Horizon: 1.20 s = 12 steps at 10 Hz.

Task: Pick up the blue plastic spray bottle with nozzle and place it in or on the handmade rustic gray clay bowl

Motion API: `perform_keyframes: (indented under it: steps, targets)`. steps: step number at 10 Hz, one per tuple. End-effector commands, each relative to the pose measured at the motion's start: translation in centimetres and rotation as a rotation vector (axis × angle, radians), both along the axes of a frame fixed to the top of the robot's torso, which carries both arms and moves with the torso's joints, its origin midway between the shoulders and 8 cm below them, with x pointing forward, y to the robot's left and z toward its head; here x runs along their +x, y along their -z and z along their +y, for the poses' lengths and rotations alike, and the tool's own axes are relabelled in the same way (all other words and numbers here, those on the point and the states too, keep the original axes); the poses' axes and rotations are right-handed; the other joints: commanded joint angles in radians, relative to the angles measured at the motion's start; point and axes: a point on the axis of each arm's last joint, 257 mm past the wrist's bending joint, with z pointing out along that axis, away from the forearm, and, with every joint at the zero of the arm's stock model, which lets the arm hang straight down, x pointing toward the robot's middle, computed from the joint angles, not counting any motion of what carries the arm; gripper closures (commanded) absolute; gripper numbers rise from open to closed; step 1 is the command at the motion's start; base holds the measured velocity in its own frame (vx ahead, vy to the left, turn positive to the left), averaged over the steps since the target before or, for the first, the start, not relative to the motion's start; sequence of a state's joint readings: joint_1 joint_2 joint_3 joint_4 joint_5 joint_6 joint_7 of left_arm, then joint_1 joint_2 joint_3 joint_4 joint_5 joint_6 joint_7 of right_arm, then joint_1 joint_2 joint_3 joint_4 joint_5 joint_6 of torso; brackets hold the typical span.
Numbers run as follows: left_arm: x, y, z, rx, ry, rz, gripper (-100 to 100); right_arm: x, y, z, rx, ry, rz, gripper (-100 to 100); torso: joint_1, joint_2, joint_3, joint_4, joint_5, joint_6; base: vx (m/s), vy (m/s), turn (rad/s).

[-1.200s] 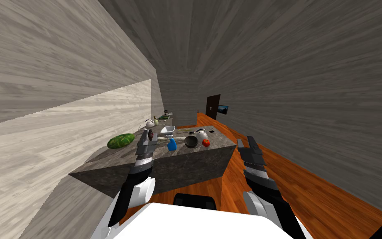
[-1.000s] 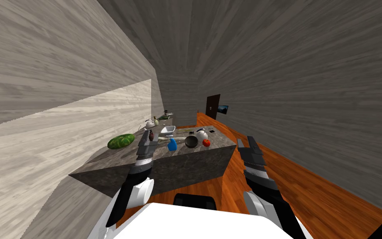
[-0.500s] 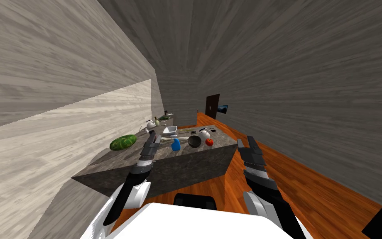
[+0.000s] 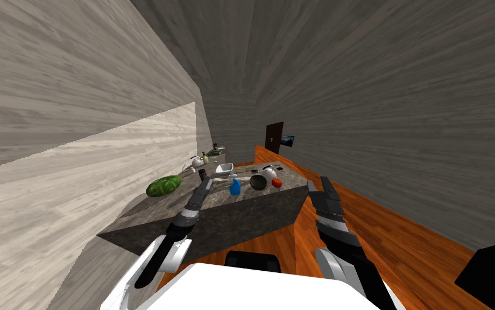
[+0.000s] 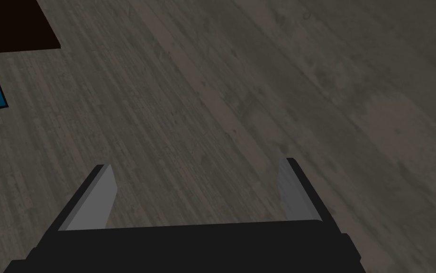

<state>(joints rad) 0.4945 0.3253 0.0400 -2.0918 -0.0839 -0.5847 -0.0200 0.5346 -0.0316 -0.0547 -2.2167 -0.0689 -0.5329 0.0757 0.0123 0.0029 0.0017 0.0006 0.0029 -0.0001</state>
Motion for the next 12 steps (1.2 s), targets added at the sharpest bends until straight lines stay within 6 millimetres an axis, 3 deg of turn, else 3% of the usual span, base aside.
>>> perform_keyframes:
  steps: [1, 7, 12]
  targets:
    - [0.5, 1.4, -0.2, 0.068, 0.015, 0.027, -100, 0.0, 0.0, 0.0, 0.0, 0.0, 0.0, 0, 0.0, 0.0, 0.0, 0.0, 0.0, 0.0, -0.038, 0.169, -0.056]
    - [1.4, 6.8, -0.7, 0.319, 0.078, 0.122, -100, 0.0, 0.0, 0.0, 0.0, 0.0, 0.0, 0, -0.003, -0.003, -0.002, -0.001, -0.001, 0.0, -0.021, 0.141, -0.1]
    - [1.9, 10.8, -0.4, 0.53, 0.142, 0.191, -100, 0.0, 0.0, 0.0, 0.0, 0.0, 0.0, 0, -0.008, -0.003, -0.002, -0.001, -0.002, 0.0, -0.023, 0.073, -0.191]
